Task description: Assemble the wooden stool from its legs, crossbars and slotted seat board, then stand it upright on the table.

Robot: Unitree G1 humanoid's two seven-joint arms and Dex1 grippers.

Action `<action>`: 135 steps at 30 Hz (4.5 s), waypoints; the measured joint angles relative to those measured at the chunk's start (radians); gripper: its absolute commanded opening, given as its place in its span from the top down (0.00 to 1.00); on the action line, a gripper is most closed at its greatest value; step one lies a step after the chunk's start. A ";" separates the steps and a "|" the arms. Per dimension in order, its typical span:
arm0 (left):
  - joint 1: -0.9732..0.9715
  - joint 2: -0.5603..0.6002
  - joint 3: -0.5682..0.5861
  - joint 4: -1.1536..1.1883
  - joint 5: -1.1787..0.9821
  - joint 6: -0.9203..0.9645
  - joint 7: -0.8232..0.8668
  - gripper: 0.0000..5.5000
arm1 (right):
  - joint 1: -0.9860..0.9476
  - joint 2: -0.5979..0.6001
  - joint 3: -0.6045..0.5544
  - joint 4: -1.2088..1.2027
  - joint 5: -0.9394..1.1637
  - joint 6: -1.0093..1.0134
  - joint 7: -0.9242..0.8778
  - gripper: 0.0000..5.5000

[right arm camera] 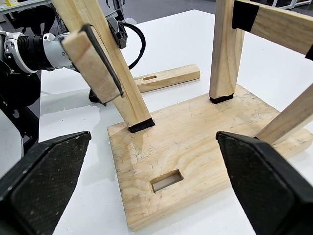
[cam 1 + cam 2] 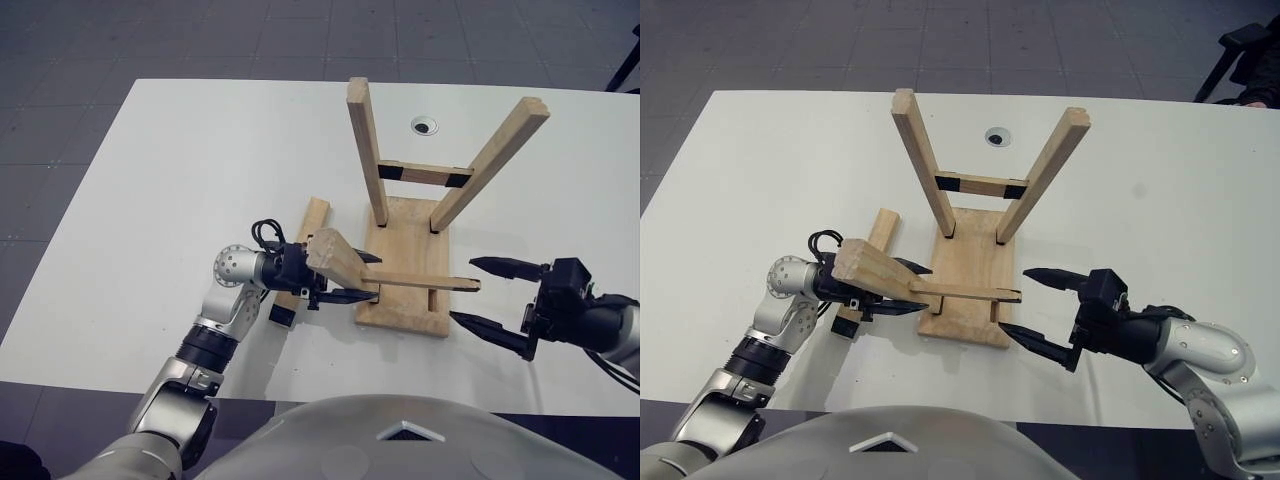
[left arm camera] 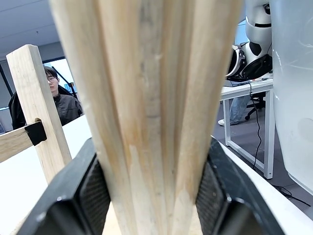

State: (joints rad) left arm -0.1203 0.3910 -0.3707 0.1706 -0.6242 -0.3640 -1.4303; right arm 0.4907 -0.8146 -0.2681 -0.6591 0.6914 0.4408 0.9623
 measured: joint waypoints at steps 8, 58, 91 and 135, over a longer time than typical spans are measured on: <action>-0.014 0.009 -0.018 0.021 -0.001 -0.011 0.000 0.62 | 0.039 -0.002 -0.149 0.002 0.001 -0.001 0.013 0.14; -0.062 0.006 -0.065 0.095 -0.001 -0.049 0.033 0.62 | -1.292 0.375 0.756 -0.174 0.192 0.615 -0.873 0.14; -0.244 -0.115 -0.085 0.458 -0.015 -0.229 0.018 0.62 | -1.436 0.769 0.820 0.113 -0.258 0.368 -0.910 0.14; -0.275 -0.124 -0.068 0.545 -0.018 -0.186 0.063 0.62 | -1.089 0.391 0.152 -0.192 0.077 0.910 -0.570 0.14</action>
State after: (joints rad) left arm -0.3952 0.2666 -0.4382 0.7152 -0.6421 -0.5503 -1.3677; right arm -0.5983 -0.4231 -0.1157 -0.8509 0.7686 1.3508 0.3919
